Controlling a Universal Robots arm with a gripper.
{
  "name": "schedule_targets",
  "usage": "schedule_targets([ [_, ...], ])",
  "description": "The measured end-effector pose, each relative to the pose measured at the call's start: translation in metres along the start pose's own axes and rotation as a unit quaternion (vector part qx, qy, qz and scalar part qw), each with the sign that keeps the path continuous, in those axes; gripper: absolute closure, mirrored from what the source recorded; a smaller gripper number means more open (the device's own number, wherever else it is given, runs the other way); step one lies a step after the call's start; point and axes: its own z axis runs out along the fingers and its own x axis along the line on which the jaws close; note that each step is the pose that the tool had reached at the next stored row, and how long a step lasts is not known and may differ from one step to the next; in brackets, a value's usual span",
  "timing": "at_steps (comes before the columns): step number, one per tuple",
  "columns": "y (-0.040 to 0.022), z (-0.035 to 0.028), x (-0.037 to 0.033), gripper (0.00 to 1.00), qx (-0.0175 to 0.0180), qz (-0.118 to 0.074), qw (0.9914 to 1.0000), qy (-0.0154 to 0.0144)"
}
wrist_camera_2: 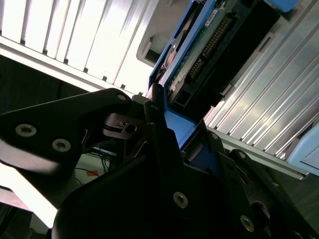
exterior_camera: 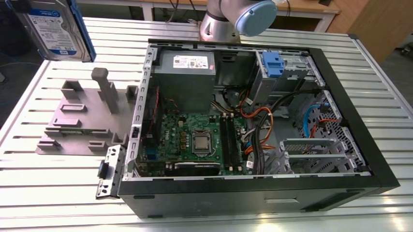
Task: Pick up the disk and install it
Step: 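Pick up the disk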
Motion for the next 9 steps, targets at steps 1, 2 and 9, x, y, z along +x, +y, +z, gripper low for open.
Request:
schedule_targets([
  [1,0.0000,-0.0008,0.0000,0.64,0.0000,0.000,1.00000,0.0000],
  [2,0.0000,-0.0015,0.0000,0.64,0.0000,0.000,1.00000,0.0000],
  [9,0.0000,-0.0045,0.0001,0.64,0.0000,0.000,1.00000,0.0000],
])
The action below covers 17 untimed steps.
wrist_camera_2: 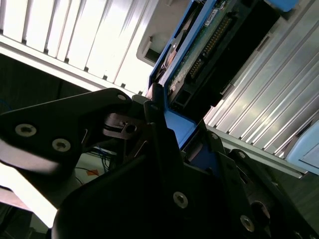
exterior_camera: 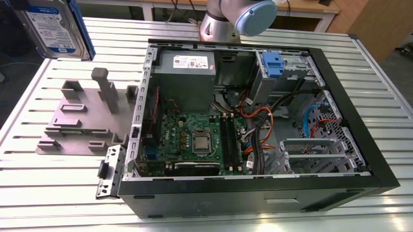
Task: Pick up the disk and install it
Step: 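Pick up the disk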
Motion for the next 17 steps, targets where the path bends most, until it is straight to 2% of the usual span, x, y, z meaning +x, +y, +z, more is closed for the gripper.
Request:
schedule_targets([
  [14,-0.0003,-0.0001,0.0000,0.64,0.0002,-0.006,0.99998,0.0002],
  [17,-0.0002,-0.0020,0.0001,0.64,0.0004,-0.006,0.99998,0.0001],
])
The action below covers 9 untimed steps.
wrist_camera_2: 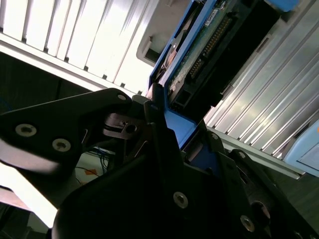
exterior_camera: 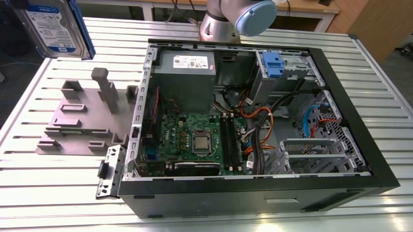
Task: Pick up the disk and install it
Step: 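Pick up the disk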
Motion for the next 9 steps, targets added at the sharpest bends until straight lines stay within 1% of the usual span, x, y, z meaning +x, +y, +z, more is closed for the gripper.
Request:
schedule_targets([
  [9,-0.0001,-0.0130,0.0003,0.64,0.0012,0.000,1.00000,0.0000],
])
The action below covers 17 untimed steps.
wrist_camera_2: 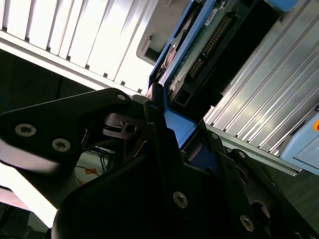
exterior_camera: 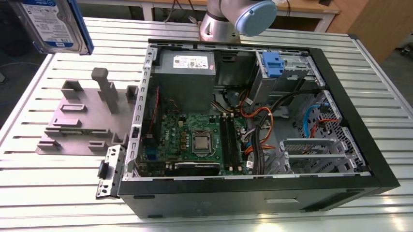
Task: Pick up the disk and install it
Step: 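Pick up the disk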
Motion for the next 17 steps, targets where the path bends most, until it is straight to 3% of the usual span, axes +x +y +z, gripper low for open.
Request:
schedule_targets([
  [17,-0.0002,-0.0211,0.0004,0.64,0.0021,0.000,1.00000,-0.0001],
])
